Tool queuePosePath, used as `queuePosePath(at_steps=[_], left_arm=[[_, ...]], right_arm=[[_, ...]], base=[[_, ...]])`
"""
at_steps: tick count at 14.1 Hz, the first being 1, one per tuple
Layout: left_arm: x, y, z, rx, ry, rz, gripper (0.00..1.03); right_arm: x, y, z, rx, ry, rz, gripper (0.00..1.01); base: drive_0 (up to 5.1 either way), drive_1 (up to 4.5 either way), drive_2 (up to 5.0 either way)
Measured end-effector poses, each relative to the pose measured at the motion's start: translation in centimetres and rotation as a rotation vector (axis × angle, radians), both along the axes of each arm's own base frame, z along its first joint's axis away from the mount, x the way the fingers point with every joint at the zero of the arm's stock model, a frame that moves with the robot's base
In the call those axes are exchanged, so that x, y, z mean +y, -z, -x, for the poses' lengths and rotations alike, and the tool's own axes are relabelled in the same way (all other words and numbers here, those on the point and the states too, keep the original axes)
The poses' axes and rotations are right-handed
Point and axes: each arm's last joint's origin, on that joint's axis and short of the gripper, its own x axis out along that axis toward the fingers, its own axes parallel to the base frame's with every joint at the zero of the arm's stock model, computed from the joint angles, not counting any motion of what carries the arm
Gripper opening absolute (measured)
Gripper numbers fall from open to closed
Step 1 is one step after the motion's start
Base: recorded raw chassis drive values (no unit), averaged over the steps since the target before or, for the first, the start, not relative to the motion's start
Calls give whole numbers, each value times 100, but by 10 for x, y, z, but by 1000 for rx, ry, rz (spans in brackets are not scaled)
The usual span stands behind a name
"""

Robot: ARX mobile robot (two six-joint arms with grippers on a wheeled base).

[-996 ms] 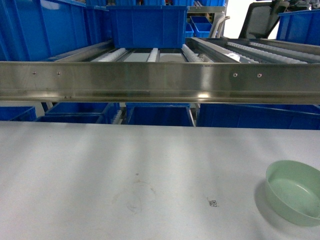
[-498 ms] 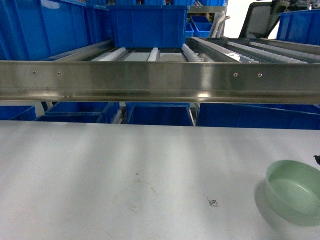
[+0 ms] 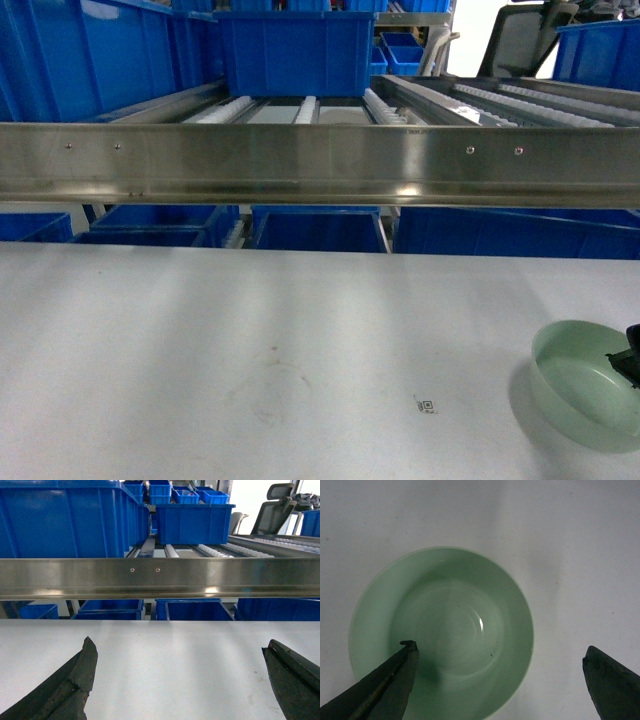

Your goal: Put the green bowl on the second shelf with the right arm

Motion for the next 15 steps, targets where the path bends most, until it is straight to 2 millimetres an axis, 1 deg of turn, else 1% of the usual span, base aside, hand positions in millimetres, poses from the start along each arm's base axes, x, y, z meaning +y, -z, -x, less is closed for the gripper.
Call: queuePosePath(at_steps=[2, 4, 6, 8, 9, 11, 12, 13, 15], left_arm=[[0, 0, 0, 0, 0, 0, 98], [0, 0, 0, 0, 0, 0, 98], [0, 0, 0, 0, 0, 0, 98], [0, 0, 0, 0, 0, 0, 98], [0, 0, 0, 0, 0, 0, 98], [0, 0, 0, 0, 0, 0, 98], [0, 0, 0, 0, 0, 0, 98], [0, 0, 0, 0, 0, 0, 98], [0, 0, 0, 0, 0, 0, 98]], right_arm=[[-2, 9, -7, 28, 7, 1, 98], [-9, 17, -13, 51, 25, 8, 98], [-20, 26, -17, 75, 49, -1, 98], [-22, 31, -17, 80, 51, -10, 98], [-21, 32, -18, 79, 52, -14, 93], [-21, 35, -17, 76, 56, -16, 64], [-20, 39, -14, 90, 62, -17, 50], [-19, 41, -11, 96, 63, -20, 39], [-13, 43, -9, 99, 58, -32, 11]], base=[[0, 0, 0], [0, 0, 0], [0, 0, 0], [0, 0, 0], [0, 0, 0], [0, 0, 0], [0, 0, 0], [0, 0, 0], [0, 0, 0]])
